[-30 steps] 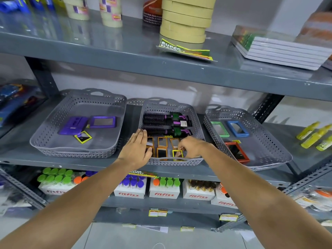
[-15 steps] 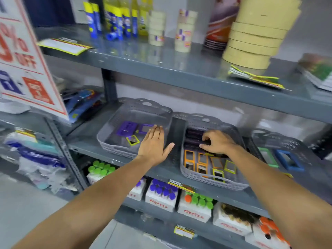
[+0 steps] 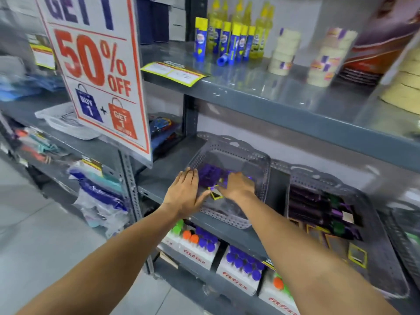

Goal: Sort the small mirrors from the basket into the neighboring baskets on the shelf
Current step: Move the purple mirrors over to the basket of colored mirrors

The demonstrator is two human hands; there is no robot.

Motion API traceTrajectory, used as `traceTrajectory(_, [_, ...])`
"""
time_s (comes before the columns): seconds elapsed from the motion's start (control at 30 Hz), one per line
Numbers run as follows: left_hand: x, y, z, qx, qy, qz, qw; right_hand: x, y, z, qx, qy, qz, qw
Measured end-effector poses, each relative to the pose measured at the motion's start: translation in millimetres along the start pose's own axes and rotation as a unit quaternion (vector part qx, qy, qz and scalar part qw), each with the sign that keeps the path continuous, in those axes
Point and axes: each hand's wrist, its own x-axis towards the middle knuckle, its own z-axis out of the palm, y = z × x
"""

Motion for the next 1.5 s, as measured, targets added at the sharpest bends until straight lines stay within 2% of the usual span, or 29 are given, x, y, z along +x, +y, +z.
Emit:
traceTrajectory(0.17, [-6, -14, 9, -0.036, -0.008, 0.003, 0.999, 4, -20, 24, 0.014, -0.034, 0.015, 0.999])
traceTrajectory(0.37, [-7, -18, 12, -0.031, -0.002, 0.004, 1.0, 9, -24, 35, 0.033, -0.036, 0.026, 0.998])
traceTrajectory(0.7, [-2, -13, 12, 0.007, 0.003, 0.022, 1.0, -2, -6, 9, 0.075, -0.033, 0.039, 0.996])
traceTrajectory(0.87, [14, 45, 6, -0.012, 0.002, 0.072, 0.997, -23, 46, -35, 0.125, 0.026, 0.094, 0.987])
traceTrajectory(0.97, [23, 103, 4, -0.042, 0.004, 0.123, 0.991, -45, 96, -60, 0.148, 0.087, 0.154, 0.973])
traceTrajectory(1.1, [25, 183, 11, -0.078, -0.002, 0.185, 0.98, -78, 169, -78, 0.168, 0.117, 0.246, 0.948])
traceTrajectory(1.2, [27, 222, 24, -0.058, -0.029, 0.198, 0.978, -108, 220, -79, 0.165, 0.105, 0.304, 0.932])
traceTrajectory(1.3, [30, 240, 37, -0.011, -0.065, 0.178, 0.982, -137, 257, -73, 0.16, 0.05, 0.36, 0.918])
traceTrajectory(1.5, [30, 247, 42, -0.011, -0.09, 0.166, 0.982, -168, 273, -32, 0.142, -0.048, 0.398, 0.905])
